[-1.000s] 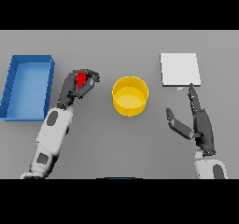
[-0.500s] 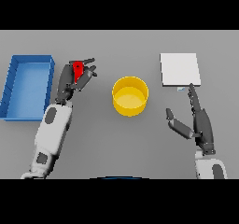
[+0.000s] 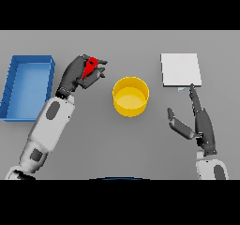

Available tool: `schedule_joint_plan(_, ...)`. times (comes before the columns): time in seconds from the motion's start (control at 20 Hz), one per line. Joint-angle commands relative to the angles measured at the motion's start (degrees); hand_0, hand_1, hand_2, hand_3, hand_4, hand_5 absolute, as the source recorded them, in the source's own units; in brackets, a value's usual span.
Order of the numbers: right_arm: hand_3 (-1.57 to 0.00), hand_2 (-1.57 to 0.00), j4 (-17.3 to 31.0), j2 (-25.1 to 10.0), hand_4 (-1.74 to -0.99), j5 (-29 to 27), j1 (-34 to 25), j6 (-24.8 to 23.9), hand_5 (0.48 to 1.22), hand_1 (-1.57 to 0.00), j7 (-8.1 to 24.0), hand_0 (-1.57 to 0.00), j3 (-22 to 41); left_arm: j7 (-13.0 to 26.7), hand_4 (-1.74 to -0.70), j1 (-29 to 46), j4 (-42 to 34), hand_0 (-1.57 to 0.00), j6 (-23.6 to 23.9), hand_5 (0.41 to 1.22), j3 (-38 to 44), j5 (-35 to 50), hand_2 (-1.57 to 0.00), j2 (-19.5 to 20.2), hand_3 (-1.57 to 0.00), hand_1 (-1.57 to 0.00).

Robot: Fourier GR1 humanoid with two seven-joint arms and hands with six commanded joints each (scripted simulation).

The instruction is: Pick up the red beaker and tilt it to pour out 1 green nut into yellow bowl. Pick up the yellow bowl and place it on the metallic measuring scale.

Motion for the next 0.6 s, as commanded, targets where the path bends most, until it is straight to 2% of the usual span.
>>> schedule_joint_plan(0.0, 0.00, 0.00, 0.10, 0.21, -1.256, 0.01, -0.41, -0.01, 0.678, 0.00, 0.68, 0.00, 0.10, 0.71, -1.73, -0.46, 0.08, -1.56, -0.10, 1.111, -0.79, -0.71, -1.56, 0.25, -1.56, -1.56)
schedule_joint_plan(0.05, 0.00, 0.00, 0.02, 0.26, -1.256, -0.23, -0.41, 0.30, 0.678, 0.00, 0.63, 0.00, 0.23, 1.25, -1.73, -0.78, 0.04, -1.56, -0.42, 1.112, -1.39, -1.15, -1.56, 0.84, -1.56, -1.56)
schedule_joint_plan(0.25, 0.00, 0.00, -0.35, 0.48, -1.252, -0.54, 0.18, 0.67, 0.685, 0.00, 0.71, 0.00, 0.42, 7.91, -1.74, -4.90, 1.43, -1.57, -0.28, 1.131, -7.86, -9.36, -1.57, 2.80, -1.57, -1.57)
schedule_joint_plan(0.3, 0.00, 0.00, -0.42, 0.44, -1.254, -0.68, 0.63, 0.86, 0.687, 0.00, -0.03, 0.00, 0.47, 8.81, -1.74, -5.65, 1.46, -1.57, -1.05, 1.133, -9.80, -11.61, -1.57, 4.13, -1.57, -1.57)
schedule_joint_plan(0.4, 0.00, 0.00, -0.77, 1.08, -1.256, -0.39, 0.24, 0.49, 0.690, 0.00, 0.93, 0.00, 0.80, 10.27, -1.74, -7.57, 1.71, -1.57, -2.37, 1.127, -14.61, -16.61, -1.57, 5.48, -1.57, -1.57)
schedule_joint_plan(0.55, 0.00, 0.00, -1.31, 0.59, -1.270, -0.45, 0.66, 0.75, 0.700, 0.00, 0.91, 0.00, 0.68, 11.84, -1.74, -11.18, 3.32, -1.57, -4.61, 1.173, -19.58, -21.93, -1.57, 6.75, -1.57, -1.57)
